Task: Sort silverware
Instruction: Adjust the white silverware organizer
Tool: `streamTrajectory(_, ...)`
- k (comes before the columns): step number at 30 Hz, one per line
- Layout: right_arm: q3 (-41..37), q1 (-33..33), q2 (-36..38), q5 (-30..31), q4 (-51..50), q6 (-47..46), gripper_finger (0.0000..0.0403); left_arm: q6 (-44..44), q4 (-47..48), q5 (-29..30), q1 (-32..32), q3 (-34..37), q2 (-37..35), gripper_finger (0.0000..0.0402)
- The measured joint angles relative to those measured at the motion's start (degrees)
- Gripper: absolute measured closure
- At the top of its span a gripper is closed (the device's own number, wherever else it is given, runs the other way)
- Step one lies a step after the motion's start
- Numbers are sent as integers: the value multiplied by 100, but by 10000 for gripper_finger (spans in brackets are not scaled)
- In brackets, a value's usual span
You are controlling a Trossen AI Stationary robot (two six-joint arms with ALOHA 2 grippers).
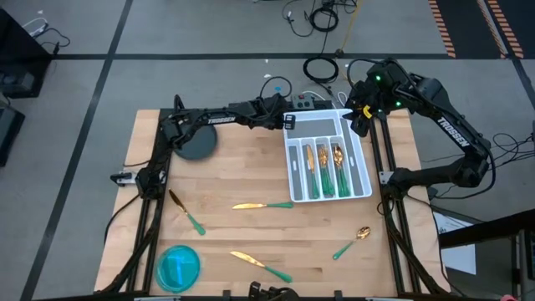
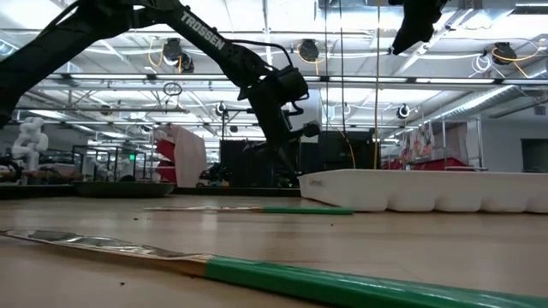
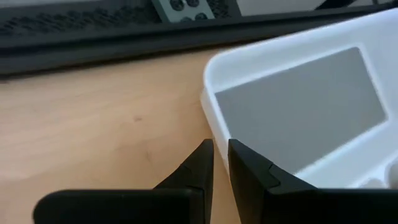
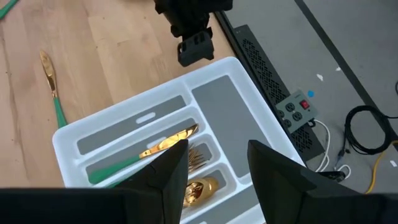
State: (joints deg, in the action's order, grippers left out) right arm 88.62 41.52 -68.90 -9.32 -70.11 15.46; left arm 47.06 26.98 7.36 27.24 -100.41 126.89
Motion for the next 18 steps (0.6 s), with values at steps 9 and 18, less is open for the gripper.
streamTrajectory(9,0,0,-2,-1,1,-168,243,-664,1056,-610,-200,-392,-5,396)
streamTrajectory(18,2,-2,-100,759,406,-725,243,-2505,3608,239,-631,-1358,-974,394)
